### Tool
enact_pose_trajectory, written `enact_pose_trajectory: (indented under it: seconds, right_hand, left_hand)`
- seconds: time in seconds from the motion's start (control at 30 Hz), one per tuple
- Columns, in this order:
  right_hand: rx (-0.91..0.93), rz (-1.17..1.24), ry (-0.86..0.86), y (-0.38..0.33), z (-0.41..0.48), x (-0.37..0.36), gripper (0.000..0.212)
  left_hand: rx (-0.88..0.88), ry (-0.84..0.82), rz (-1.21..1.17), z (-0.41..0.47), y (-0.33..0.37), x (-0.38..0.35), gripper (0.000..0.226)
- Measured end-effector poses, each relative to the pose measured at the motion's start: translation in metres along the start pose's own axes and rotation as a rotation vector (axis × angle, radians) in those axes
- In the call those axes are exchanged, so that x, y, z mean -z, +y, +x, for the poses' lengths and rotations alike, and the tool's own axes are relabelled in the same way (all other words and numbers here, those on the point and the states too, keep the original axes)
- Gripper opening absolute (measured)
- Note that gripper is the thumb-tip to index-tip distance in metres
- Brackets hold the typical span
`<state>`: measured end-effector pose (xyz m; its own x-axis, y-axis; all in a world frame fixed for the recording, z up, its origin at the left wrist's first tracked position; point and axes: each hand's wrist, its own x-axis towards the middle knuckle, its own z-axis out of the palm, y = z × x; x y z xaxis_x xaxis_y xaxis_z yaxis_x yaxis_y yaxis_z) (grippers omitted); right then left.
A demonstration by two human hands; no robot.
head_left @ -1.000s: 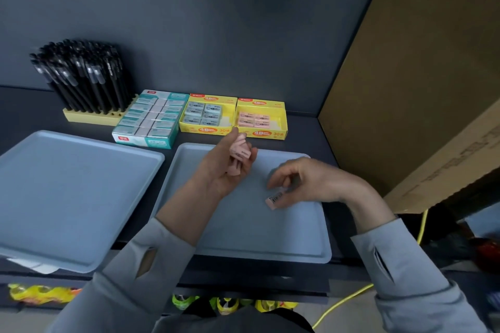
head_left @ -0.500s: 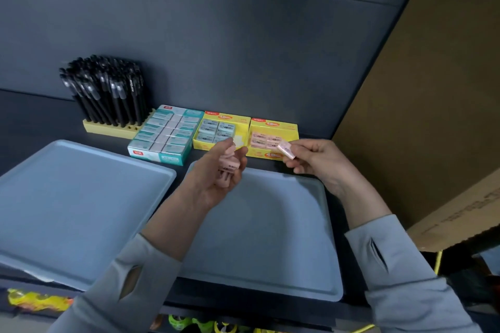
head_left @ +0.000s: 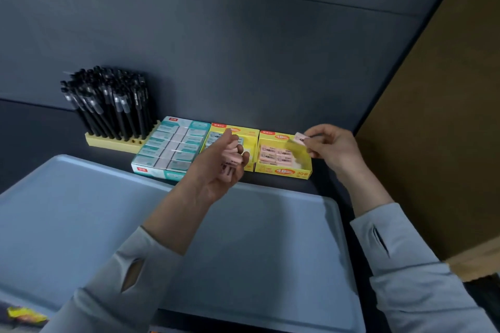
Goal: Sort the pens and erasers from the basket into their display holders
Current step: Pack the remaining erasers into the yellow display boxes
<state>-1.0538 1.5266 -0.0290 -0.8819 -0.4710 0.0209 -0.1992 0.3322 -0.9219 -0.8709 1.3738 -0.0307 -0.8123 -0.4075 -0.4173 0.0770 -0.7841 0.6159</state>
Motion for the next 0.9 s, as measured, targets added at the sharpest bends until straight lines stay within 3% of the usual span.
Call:
enact_pose_trajectory:
  seconds: [0.13, 0.23, 0.4, 0.7, 0.9]
  right_hand:
    - [0.007, -0.11, -0.121, -0.002, 0.014, -0.019, 0.008]
    - [-0.026, -0.248, -0.114, 0.001, 0.022, -0.018, 0.013]
    - [-0.065, -0.444, -0.317, 0.001, 0.022, -0.01, 0.011]
    - [-0.003, -0.466, -0.316, 0.007, 0.018, -0.016, 0.011]
    - [0.058, -0.654, -0.372, 0.008, 0.021, -0.02, 0.015]
  left_hand:
    - [-0.015, 0.012, -0.006, 0.009, 0.003, -0.001, 0.03]
    - [-0.001, 0.0, -0.024, 0.014, 0.006, 0.003, 0.031]
    - [0.025, 0.029, -0.024, 0.02, 0.004, 0.004, 0.029]
    - [0.046, 0.03, -0.013, 0.027, 0.0, -0.002, 0.028]
    - [0.039, 0.035, -0.023, 0.029, -0.002, -0.004, 0.029]
